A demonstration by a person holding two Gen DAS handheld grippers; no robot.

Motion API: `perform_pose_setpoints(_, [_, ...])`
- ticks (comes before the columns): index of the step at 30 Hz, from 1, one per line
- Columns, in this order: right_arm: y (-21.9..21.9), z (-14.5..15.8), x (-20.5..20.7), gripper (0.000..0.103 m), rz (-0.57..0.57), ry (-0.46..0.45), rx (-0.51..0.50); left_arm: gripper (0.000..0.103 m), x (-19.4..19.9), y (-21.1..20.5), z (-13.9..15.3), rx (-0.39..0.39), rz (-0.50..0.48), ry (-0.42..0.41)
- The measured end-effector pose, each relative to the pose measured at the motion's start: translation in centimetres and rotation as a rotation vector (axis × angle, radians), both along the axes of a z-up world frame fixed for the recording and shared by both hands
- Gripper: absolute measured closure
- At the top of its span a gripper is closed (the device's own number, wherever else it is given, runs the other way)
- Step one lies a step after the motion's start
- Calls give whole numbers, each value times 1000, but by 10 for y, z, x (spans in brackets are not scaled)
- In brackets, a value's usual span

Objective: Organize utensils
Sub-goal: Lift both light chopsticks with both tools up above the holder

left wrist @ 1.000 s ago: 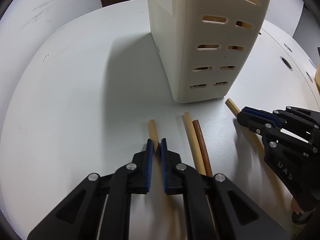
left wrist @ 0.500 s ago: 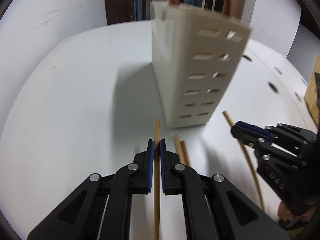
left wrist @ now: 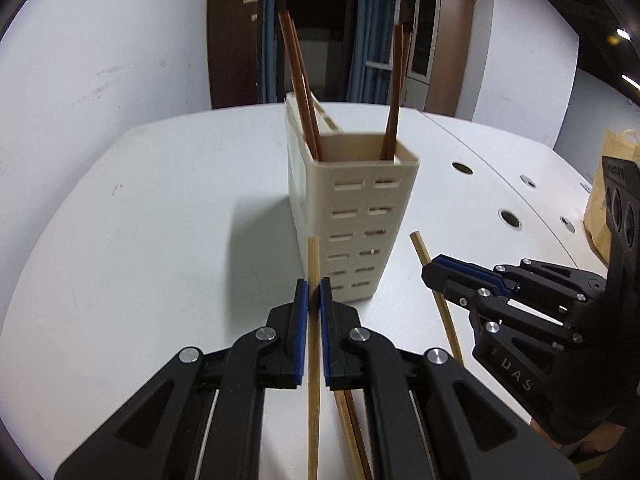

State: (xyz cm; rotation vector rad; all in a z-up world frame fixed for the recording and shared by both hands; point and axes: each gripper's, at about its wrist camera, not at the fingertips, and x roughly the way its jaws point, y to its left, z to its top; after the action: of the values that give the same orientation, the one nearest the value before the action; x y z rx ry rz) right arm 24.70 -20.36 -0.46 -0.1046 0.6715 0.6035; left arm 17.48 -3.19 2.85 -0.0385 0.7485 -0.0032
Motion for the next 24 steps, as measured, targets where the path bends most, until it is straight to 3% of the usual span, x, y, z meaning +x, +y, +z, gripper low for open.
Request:
perform_pose_setpoints(12, [1,32,-4,98,23,-72,49,97,-4,-2,29,-13,-5,-97])
perform_pose_setpoints(24, [6,80,-15,98,23,-175,91,97,-3,-8,84,-12,-38,-246])
